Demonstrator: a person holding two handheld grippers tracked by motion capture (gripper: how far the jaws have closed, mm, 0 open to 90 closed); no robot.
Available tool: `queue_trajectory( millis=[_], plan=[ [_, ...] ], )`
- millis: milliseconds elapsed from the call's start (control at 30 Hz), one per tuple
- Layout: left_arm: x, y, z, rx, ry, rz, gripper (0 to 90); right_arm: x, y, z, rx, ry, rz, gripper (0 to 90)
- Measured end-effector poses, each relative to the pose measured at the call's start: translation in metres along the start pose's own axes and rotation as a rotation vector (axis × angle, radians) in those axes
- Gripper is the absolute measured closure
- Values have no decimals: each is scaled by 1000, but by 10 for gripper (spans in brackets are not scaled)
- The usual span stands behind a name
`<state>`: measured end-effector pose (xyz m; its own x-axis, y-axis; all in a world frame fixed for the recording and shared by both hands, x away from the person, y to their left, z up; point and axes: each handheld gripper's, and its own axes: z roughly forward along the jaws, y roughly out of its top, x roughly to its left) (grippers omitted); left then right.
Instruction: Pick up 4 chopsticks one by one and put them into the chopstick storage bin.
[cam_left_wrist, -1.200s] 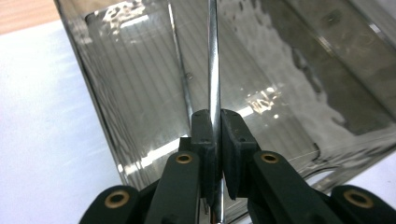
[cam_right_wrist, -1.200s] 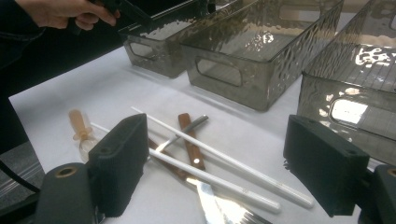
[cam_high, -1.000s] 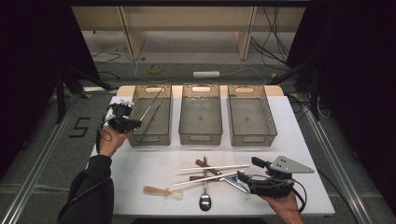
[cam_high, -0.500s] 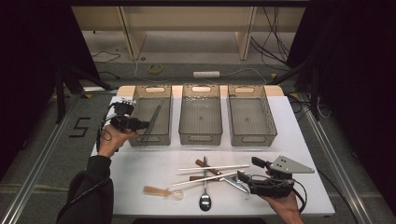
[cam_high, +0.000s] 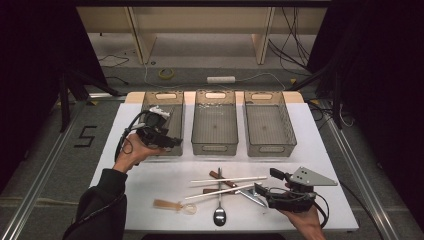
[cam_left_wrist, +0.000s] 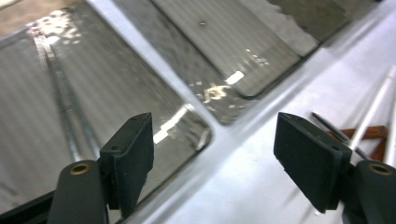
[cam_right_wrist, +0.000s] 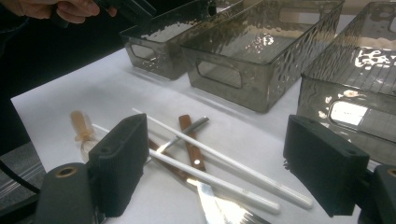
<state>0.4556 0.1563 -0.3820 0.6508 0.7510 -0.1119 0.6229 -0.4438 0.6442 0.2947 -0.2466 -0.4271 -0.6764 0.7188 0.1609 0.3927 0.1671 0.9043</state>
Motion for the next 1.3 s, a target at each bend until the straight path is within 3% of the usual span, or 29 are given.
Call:
queue_trajectory(
  millis=[367,1300],
  plan=[
    [-29,2,11,55,-61,76,225,0,0,0,0,1,0,232],
    [-82,-2,41,159,-112,232,199,0,0,0,1,1,-1,232]
  ],
)
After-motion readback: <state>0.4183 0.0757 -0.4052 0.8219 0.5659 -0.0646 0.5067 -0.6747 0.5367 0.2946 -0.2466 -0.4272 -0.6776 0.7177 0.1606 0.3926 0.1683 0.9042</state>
